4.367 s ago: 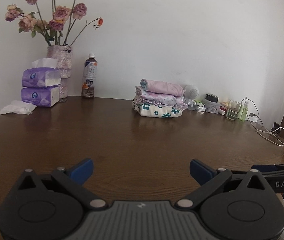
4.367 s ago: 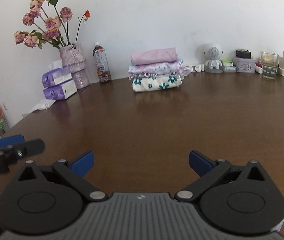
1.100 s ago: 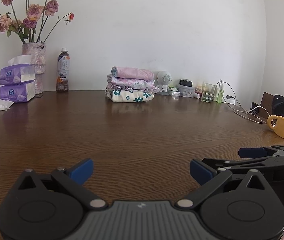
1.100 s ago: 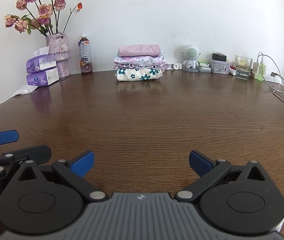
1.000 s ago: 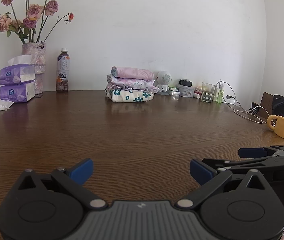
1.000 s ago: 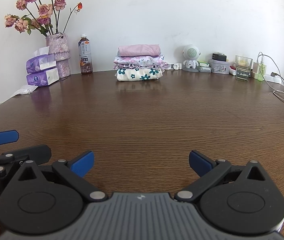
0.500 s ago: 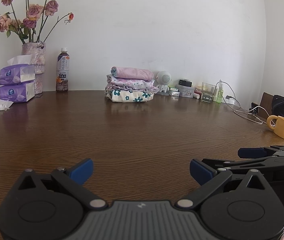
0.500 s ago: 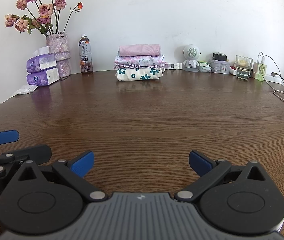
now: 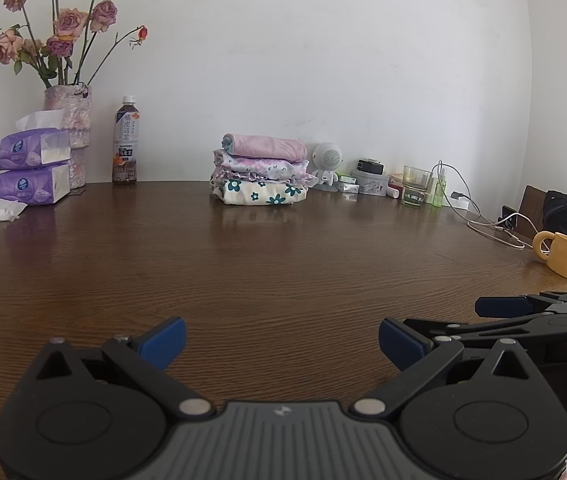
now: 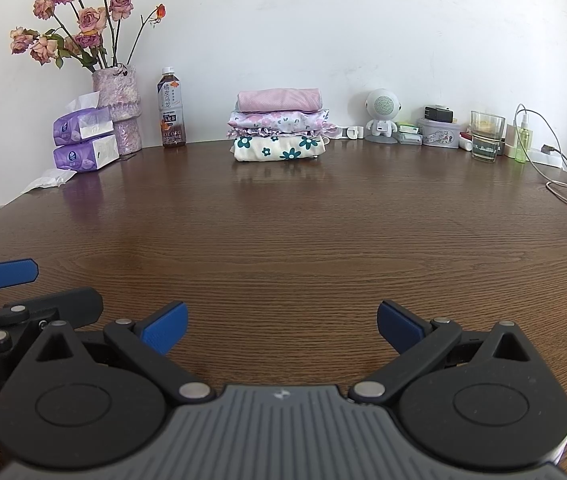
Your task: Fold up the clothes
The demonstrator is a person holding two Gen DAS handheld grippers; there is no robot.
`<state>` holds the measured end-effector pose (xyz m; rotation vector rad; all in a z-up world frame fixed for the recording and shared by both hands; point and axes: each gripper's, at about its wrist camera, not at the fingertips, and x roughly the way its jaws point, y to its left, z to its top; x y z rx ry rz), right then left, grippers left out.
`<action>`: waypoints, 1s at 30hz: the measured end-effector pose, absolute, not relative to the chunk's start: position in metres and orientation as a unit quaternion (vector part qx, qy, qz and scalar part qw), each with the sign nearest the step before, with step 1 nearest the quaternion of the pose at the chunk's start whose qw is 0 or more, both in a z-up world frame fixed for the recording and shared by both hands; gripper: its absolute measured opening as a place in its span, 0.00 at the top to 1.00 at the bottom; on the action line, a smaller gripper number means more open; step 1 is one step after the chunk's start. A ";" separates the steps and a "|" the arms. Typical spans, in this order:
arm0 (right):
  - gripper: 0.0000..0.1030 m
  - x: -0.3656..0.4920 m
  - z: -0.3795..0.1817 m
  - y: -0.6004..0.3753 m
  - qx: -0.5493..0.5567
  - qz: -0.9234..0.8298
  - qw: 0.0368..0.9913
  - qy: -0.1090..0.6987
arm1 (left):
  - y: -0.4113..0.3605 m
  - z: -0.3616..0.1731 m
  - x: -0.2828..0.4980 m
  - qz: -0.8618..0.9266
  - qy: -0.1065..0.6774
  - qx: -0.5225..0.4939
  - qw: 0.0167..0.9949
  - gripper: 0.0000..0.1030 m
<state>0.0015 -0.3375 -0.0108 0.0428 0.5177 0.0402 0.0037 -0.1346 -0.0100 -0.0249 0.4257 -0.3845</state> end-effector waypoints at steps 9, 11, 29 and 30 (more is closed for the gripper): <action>0.00 0.001 -0.011 -0.336 0.022 0.020 0.966 0.256 | -0.134 -0.010 0.004 -0.191 0.211 -0.012 0.959 0.00; 0.00 0.001 -0.011 -0.336 0.022 0.020 0.966 0.256 | -0.134 -0.010 0.004 -0.192 0.211 -0.013 0.959 0.00; 0.00 0.003 -0.011 -0.338 0.027 0.020 0.966 0.258 | -0.133 -0.011 0.005 -0.191 0.212 -0.018 0.958 0.00; 0.00 0.003 -0.011 -0.338 0.027 0.020 0.965 0.258 | -0.133 -0.011 0.005 -0.191 0.212 -0.018 0.958 0.00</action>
